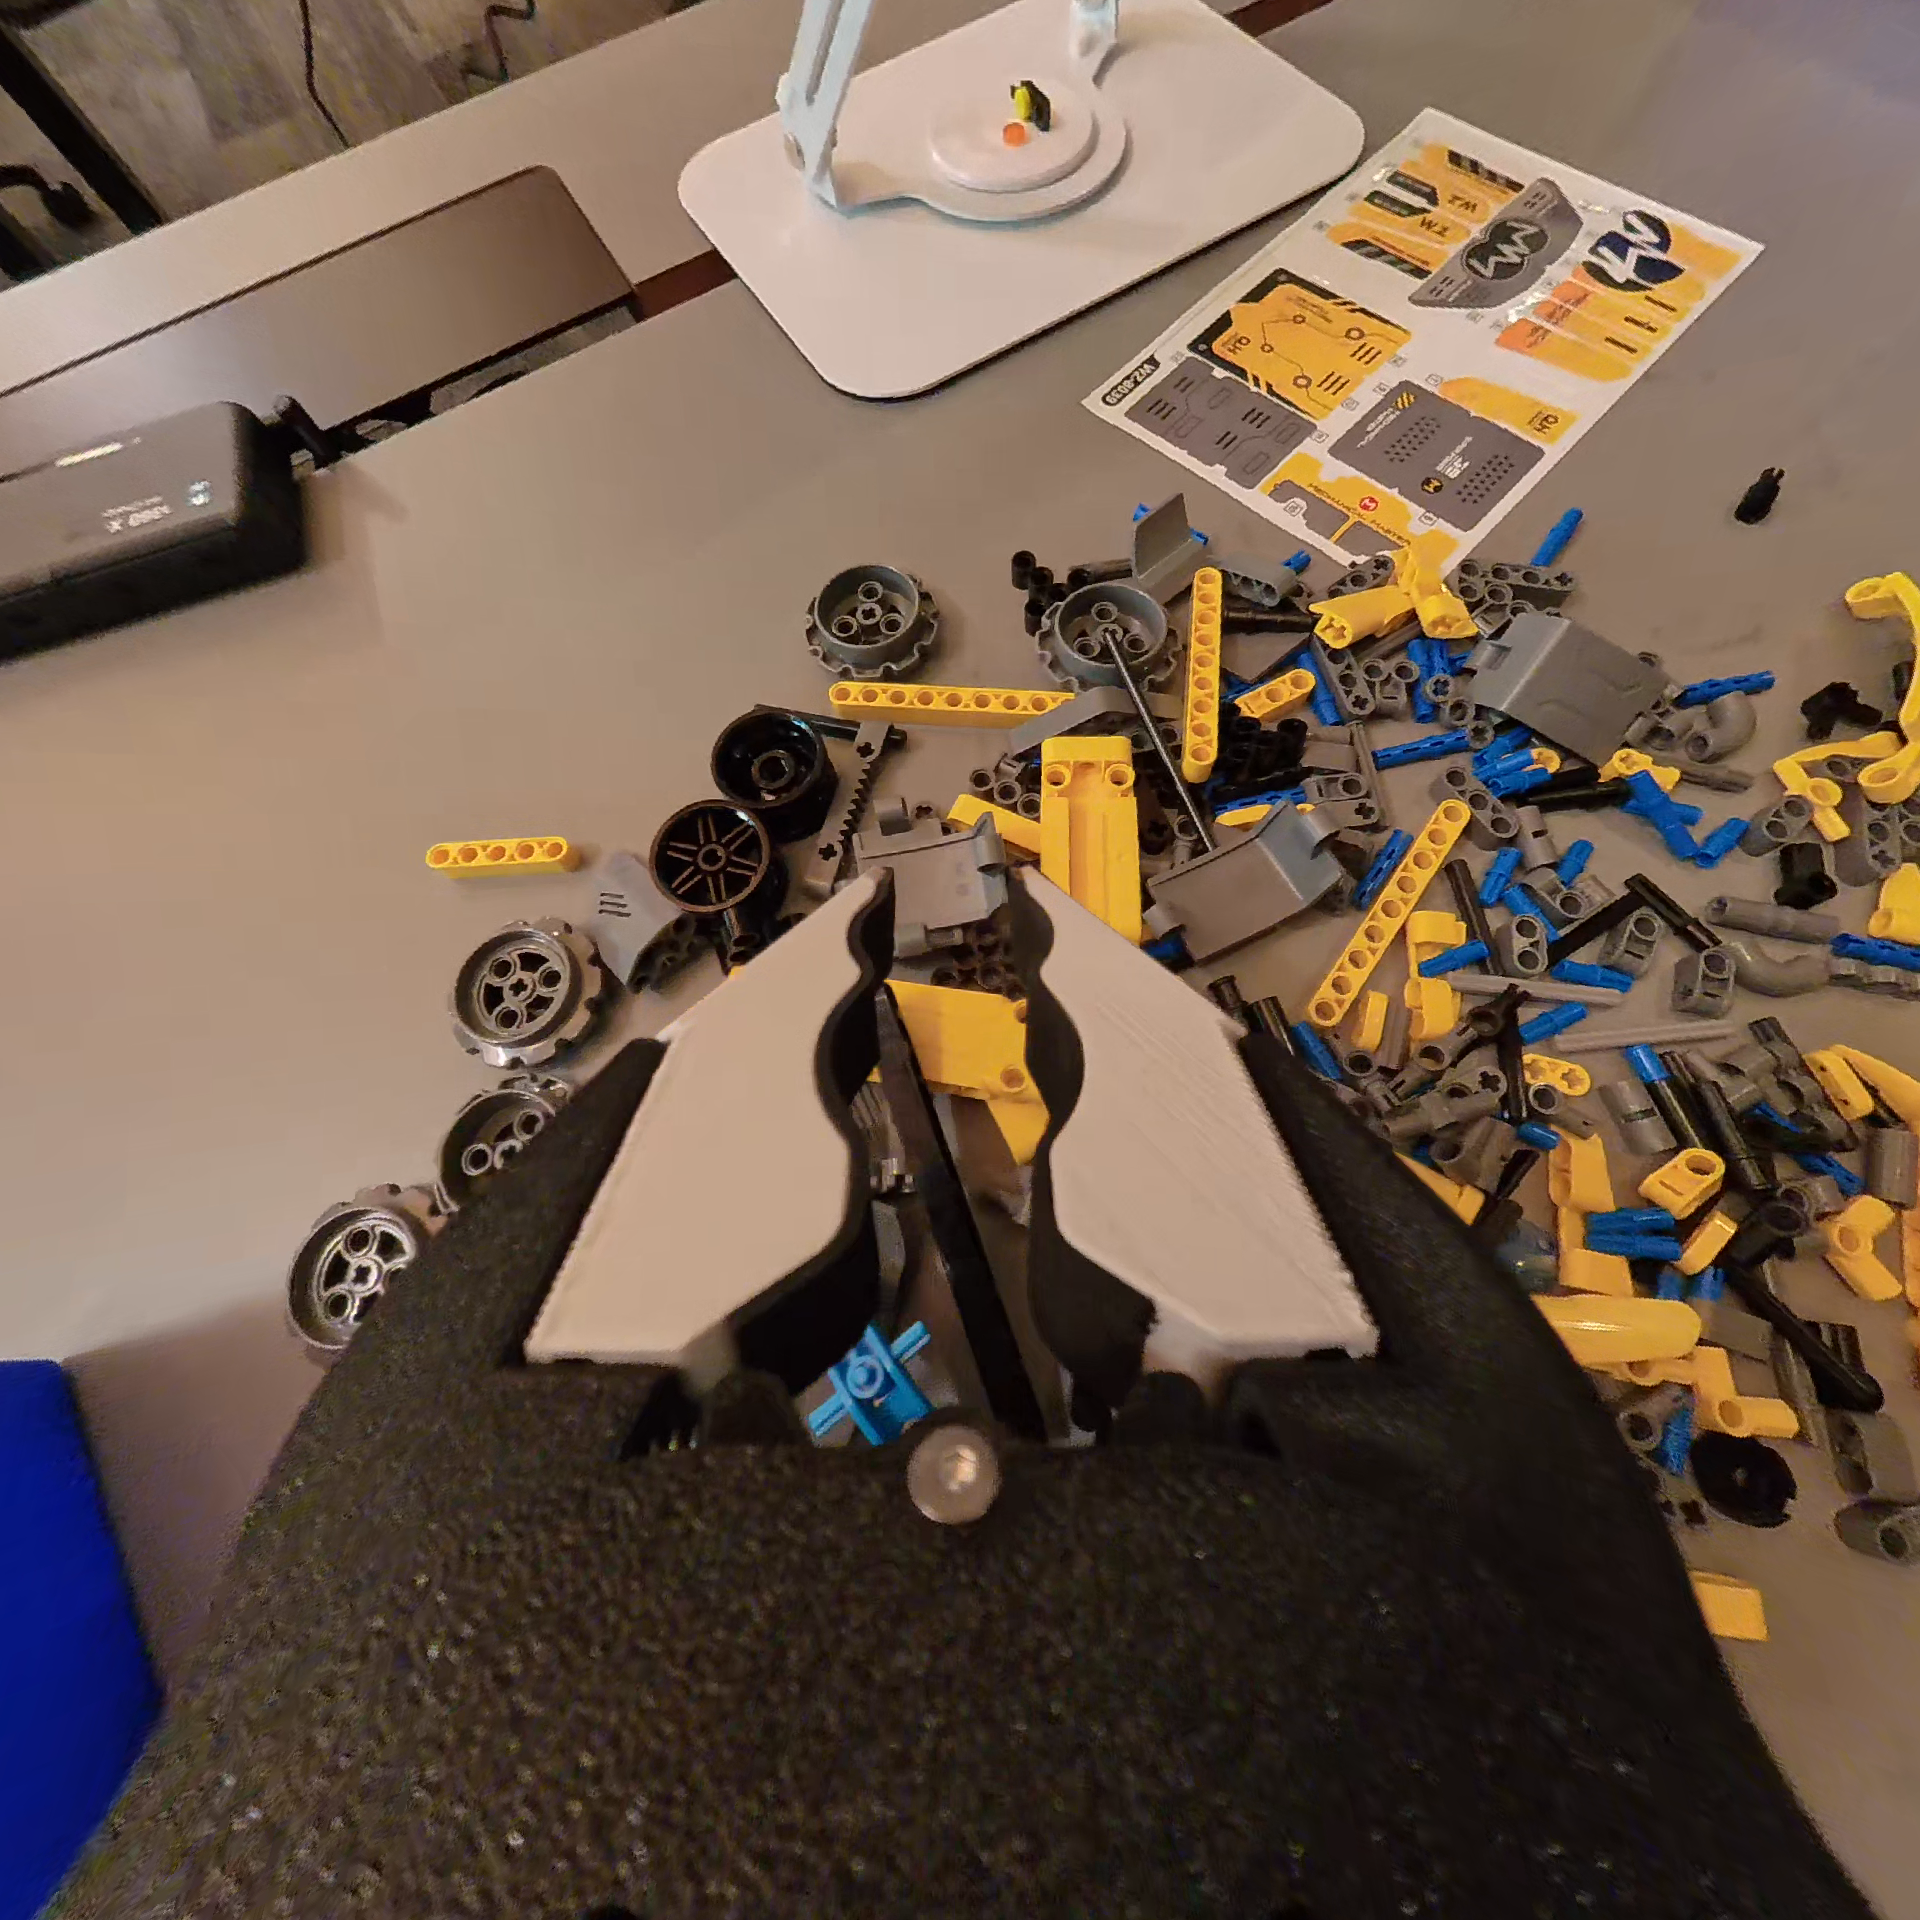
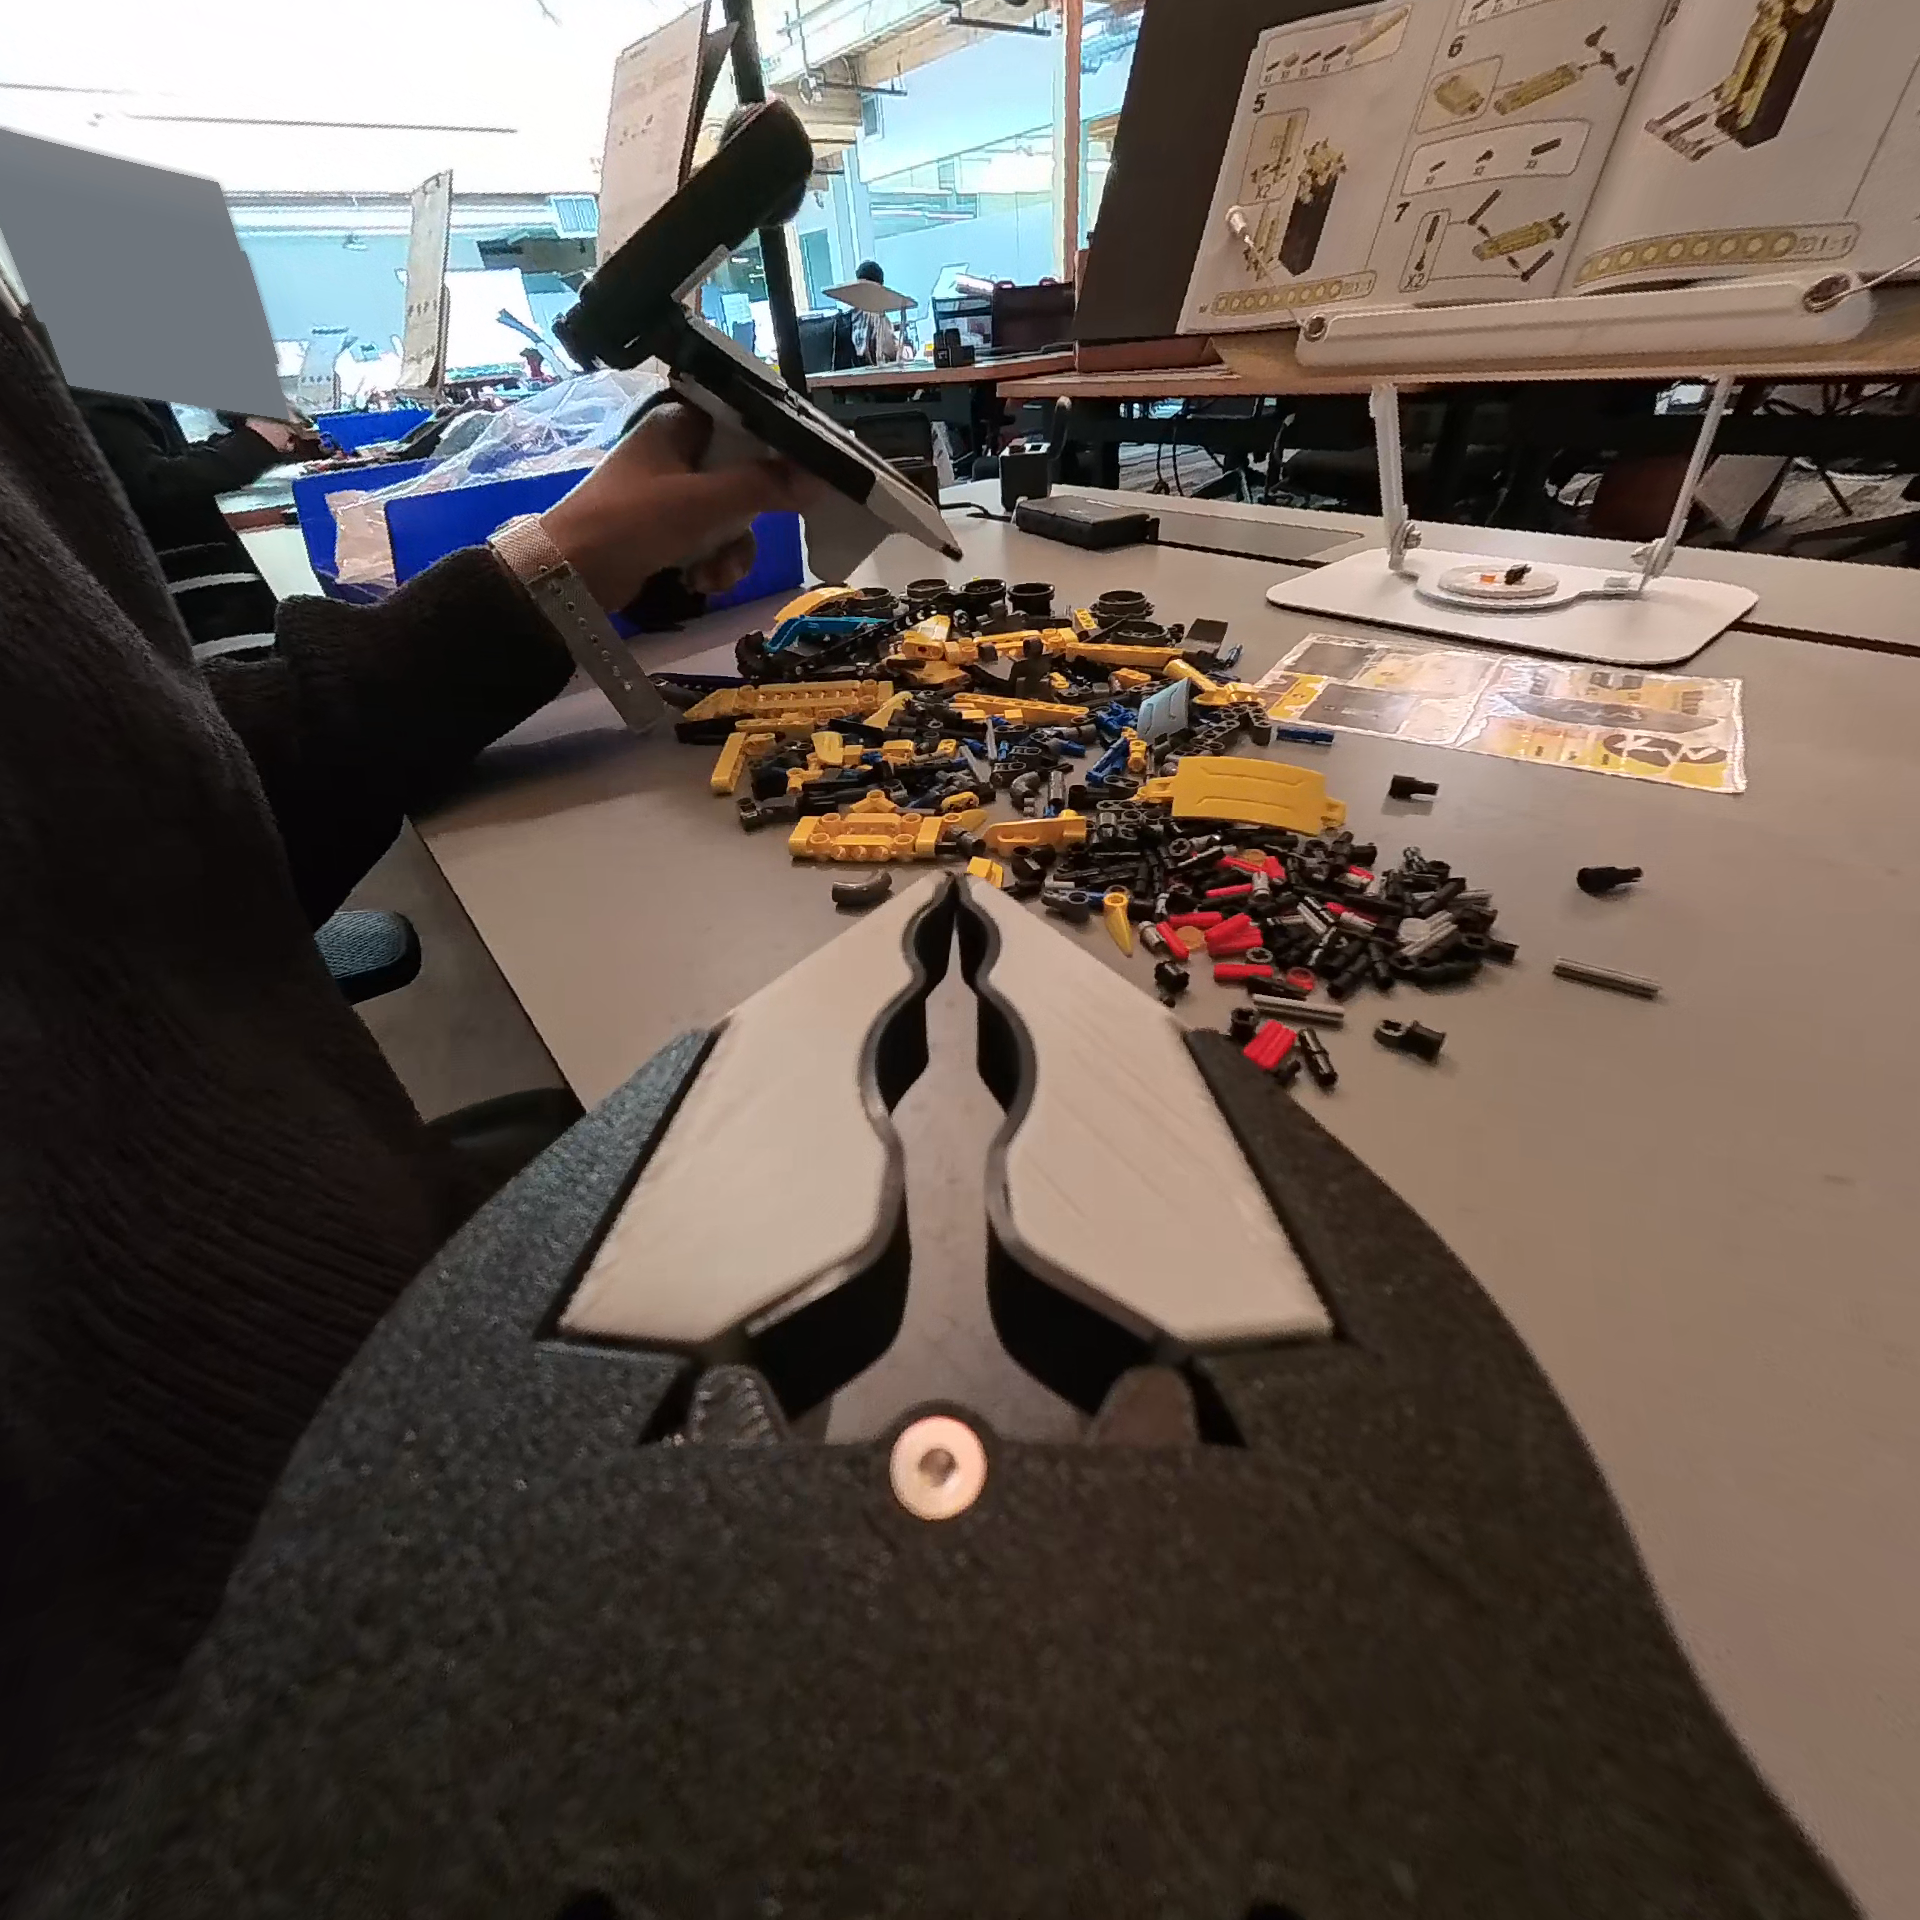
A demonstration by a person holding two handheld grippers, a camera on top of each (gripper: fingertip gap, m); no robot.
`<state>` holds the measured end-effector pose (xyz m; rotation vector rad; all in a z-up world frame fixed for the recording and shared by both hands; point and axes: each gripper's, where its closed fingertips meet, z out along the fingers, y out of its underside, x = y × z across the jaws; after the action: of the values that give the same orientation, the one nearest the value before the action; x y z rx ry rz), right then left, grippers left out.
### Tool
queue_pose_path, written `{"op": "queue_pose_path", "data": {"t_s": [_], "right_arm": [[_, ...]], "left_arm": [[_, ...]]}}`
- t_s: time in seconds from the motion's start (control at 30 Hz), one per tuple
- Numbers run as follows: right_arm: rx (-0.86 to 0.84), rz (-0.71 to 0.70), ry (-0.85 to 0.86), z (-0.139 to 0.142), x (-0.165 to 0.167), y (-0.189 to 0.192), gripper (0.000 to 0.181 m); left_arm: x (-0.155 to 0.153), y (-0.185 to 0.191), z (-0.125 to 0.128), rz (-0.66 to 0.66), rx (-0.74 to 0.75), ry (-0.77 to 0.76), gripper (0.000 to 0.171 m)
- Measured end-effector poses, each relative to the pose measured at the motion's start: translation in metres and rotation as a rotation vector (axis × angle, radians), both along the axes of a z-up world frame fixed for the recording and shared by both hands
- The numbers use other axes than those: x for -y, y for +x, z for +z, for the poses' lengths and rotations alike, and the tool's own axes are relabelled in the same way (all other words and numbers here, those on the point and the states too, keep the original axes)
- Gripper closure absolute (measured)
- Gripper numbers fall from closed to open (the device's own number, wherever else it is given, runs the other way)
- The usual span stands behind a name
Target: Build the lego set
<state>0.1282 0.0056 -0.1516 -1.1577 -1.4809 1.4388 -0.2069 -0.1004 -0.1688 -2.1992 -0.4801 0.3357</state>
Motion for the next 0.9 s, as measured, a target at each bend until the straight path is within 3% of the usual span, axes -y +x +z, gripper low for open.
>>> {"op": "queue_pose_path", "data": {"t_s": [0.4,0.57,0.67,0.83,0.9], "right_arm": [[-0.011,0.003,-0.016,0.002,-0.001,0.001,0.181],[0.004,0.005,-0.04,0.001,-0.002,0.0,0.181],[-0.004,0.005,-0.034,0.002,-0.002,0.0,0.181],[0.01,0.008,-0.043,0.0,-0.002,-0.001,0.181],[0.004,0.005,-0.042,0.001,-0.003,0.0,0.181]], "left_arm": [[0.004,-0.007,-0.004,0.025,-0.039,-0.044,0.15],[0.039,-0.037,-0.005,0.197,-0.062,-0.094,0.15],[0.045,-0.04,-0.004,0.179,-0.001,-0.011,0.15],[0.028,-0.027,-0.003,0.053,0.032,0.048,0.11],[0.024,-0.025,-0.004,0.051,0.009,0.031,0.109]]}}
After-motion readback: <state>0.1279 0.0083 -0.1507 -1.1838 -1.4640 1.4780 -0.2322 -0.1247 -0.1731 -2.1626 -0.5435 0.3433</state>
